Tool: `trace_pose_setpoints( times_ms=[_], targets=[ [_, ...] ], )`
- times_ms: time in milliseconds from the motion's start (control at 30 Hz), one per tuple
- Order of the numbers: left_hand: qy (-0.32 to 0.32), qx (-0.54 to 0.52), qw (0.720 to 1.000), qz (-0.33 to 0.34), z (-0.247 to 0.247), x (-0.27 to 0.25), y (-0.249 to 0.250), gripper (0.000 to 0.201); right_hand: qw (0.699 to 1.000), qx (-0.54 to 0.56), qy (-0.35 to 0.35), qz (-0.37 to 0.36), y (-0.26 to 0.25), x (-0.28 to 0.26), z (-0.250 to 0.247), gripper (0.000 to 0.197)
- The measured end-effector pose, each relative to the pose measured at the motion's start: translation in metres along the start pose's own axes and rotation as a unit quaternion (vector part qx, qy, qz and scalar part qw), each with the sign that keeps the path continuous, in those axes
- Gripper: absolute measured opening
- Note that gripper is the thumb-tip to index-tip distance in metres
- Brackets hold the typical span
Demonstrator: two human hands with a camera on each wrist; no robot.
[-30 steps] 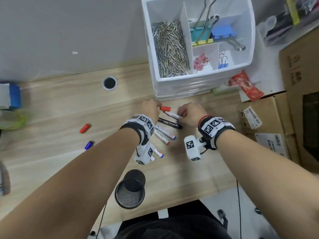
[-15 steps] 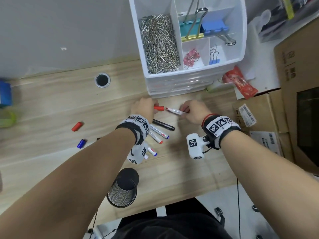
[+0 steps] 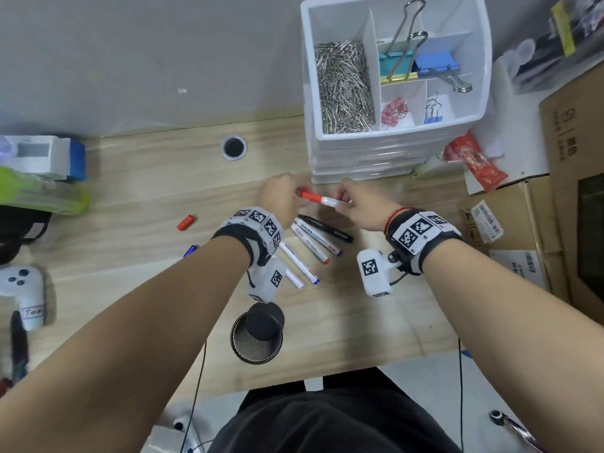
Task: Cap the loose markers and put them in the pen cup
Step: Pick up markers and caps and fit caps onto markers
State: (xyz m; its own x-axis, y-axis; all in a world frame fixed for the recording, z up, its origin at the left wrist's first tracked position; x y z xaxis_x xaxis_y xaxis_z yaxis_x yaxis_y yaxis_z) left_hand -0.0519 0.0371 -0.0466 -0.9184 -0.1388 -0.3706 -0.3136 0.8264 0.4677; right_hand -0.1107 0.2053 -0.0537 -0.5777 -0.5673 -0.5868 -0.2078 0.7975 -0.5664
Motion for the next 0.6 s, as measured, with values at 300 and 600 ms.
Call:
trace_pose_setpoints(
  times_ms=[300, 600],
  targets=[
    [-0.011, -0.22, 0.975, 0.022, -0.057, -0.045, -0.02, 0.024, 0.986, 0.16, -0.025, 0.026, -0.083, -0.015, 0.017, 0.064],
    [0.013, -0.237, 0.964, -0.116, -0.031, -0.07, -0.07, 0.031, 0.985, 0.134, 0.06, 0.092, -0.081, -0.007, 0.028, 0.049]
  ],
)
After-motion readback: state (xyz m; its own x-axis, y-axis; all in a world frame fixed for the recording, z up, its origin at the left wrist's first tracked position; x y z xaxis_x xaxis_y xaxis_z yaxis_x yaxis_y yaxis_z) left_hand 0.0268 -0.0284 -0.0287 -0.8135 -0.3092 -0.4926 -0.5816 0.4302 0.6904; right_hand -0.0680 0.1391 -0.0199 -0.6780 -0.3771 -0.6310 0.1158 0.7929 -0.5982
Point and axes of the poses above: each hand's wrist, its own x-axis towards the middle knuckle, its own z-axis out of the palm, y = z × x, the point moved 4 cm from there along x, towards the middle knuckle, and after that the axes turned 4 degrees about x, right-handed, at the moved point
